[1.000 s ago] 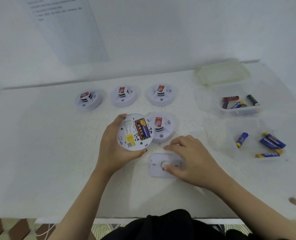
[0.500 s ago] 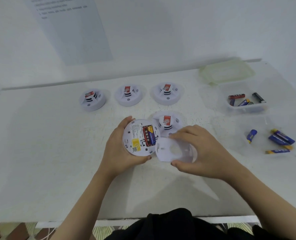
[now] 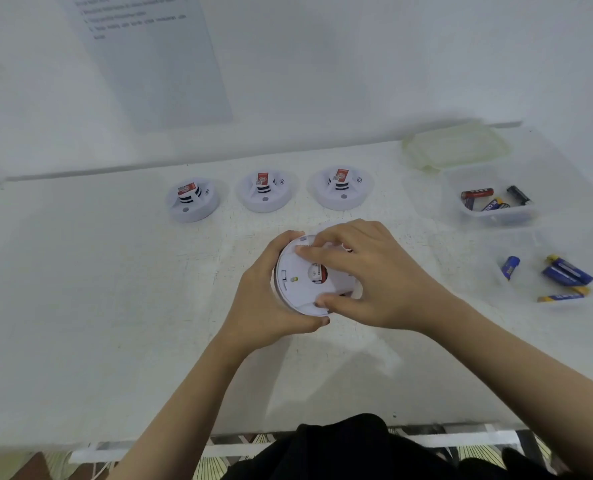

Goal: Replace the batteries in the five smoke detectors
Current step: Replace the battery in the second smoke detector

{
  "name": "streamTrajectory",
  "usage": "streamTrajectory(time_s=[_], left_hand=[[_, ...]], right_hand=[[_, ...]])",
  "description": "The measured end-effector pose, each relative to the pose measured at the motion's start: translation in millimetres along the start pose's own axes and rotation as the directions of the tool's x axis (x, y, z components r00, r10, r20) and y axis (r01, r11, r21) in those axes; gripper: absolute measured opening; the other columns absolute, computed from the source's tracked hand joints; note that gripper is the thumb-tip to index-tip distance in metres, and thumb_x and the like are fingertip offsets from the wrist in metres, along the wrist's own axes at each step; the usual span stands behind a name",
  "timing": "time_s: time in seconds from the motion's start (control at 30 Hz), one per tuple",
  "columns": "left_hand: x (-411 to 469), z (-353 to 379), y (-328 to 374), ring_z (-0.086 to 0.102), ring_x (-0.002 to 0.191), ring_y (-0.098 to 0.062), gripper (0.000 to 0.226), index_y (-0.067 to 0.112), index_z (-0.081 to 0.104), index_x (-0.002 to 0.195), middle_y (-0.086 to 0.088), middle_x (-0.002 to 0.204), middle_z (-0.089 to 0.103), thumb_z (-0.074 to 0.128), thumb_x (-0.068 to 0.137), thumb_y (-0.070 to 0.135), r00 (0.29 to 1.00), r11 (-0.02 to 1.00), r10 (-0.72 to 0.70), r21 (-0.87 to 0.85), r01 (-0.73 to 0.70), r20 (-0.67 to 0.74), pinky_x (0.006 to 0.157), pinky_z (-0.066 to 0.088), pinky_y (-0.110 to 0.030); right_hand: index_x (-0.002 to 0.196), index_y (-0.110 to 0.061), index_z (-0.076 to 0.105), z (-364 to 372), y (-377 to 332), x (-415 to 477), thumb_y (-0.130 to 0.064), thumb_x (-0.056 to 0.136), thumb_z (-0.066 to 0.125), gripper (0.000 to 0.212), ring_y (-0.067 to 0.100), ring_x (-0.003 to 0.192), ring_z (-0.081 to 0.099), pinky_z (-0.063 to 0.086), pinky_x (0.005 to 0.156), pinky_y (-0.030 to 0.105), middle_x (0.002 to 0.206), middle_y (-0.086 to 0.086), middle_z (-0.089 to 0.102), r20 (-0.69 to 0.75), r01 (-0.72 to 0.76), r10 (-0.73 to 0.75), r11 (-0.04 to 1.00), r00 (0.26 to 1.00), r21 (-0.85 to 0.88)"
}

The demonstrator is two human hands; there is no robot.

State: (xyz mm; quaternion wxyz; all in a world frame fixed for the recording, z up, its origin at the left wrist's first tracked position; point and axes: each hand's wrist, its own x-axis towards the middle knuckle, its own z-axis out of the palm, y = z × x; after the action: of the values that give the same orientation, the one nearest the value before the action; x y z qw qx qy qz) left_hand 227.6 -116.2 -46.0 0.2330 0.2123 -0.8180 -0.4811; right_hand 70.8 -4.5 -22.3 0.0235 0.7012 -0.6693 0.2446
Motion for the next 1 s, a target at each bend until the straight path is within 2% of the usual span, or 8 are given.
streamTrajectory(time_s=[0.2,0.4,0.53,0.63,0.83,1.0], left_hand=[[-0.3,-1.2,1.8,0.061,0.107,-0.005,0.094,0.027,0.046,0.131,0.019,0.117,0.061,0.09,0.048,0.021,0.999,0.999,0.028,0.033,-0.027,-0.017,0.081,0.051,-0.014],[-0.2,-2.1,8.0,0.058,0.11,-0.001,0.09,0.036,0.043,0.127,0.024,0.122,0.056,0.085,0.046,0.037,0.997,0.998,0.058,0.012,-0.057,-0.05,0.083,0.048,-0.011],[-2.7,0.4,8.4,0.058,0.11,-0.001,0.091,0.04,0.042,0.124,0.026,0.122,0.056,0.085,0.043,0.039,0.997,0.999,0.054,-0.001,-0.054,-0.051,0.081,0.049,-0.012],[-4.2,1.9,8.4,0.058,0.11,0.0,0.094,0.035,0.042,0.126,0.027,0.122,0.055,0.085,0.042,0.039,0.996,0.998,0.064,-0.006,-0.064,-0.056,0.08,0.049,-0.011],[-5.3,1.8,13.8,0.058,0.107,0.003,0.091,0.036,0.044,0.124,0.027,0.121,0.055,0.084,0.043,0.041,0.987,0.992,0.117,0.06,-0.111,-0.11,0.078,0.048,-0.009],[-6.1,5.2,16.3,0.058,0.108,0.002,0.088,0.039,0.042,0.124,0.028,0.122,0.054,0.084,0.047,0.045,0.978,0.988,0.144,0.078,-0.134,-0.149,0.081,0.049,-0.011]], right_hand=[[0.125,-0.025,0.059,1.1,-4.4,0.0,-0.048,0.076,0.058,0.053,0.019,0.104,0.05,0.027,0.088,0.028,0.117,-0.003,0.056,-0.013,-0.022,0.021,1.0,1.0,-0.008],[0.124,-0.027,0.06,-1.8,-11.9,-1.6,-0.048,0.073,0.058,0.055,0.015,0.101,0.044,0.027,0.088,0.029,0.114,0.002,0.055,-0.086,-0.076,0.075,0.997,0.993,-0.007],[0.12,-0.028,0.062,-2.0,-12.0,-1.2,-0.056,0.073,0.058,0.055,0.013,0.1,0.044,0.027,0.09,0.029,0.113,-0.002,0.055,-0.068,-0.072,0.071,0.997,0.995,-0.012],[0.117,-0.027,0.064,-0.7,-13.2,-0.8,-0.057,0.074,0.058,0.052,0.013,0.098,0.045,0.027,0.091,0.03,0.11,-0.003,0.056,-0.095,-0.064,0.061,0.997,0.994,-0.032],[0.117,-0.021,0.065,-0.5,-18.0,-2.2,-0.055,0.076,0.058,0.054,0.015,0.095,0.046,0.03,0.089,0.031,0.102,0.004,0.06,-0.191,-0.045,0.028,0.995,0.981,-0.084],[0.119,-0.017,0.065,-0.6,-17.8,-2.9,-0.054,0.076,0.06,0.057,0.018,0.095,0.05,0.035,0.086,0.032,0.101,0.008,0.061,-0.214,-0.031,0.004,0.992,0.977,-0.124]])
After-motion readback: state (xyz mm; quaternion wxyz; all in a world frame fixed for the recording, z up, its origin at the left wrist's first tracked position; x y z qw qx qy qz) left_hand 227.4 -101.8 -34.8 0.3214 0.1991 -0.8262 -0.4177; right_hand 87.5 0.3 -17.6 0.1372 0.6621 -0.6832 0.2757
